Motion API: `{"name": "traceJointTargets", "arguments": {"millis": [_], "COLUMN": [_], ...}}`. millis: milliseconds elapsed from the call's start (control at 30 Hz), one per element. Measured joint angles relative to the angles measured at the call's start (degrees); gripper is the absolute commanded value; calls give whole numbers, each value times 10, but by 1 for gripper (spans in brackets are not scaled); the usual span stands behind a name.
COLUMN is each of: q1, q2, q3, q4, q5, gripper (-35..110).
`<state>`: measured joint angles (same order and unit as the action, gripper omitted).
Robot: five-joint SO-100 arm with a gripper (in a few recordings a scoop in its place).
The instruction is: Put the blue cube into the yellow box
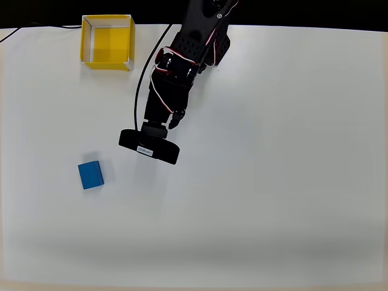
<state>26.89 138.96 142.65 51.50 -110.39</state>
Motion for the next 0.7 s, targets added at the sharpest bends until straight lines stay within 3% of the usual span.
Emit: {"name": "traceJointTargets", "arguments": {"millis": [333, 700], "q1": [95, 156], "q2": [-331, -580], "q3": [-256, -481], "q4": [-115, -104], "q5": [-9, -144], "gripper": [45, 55]}}
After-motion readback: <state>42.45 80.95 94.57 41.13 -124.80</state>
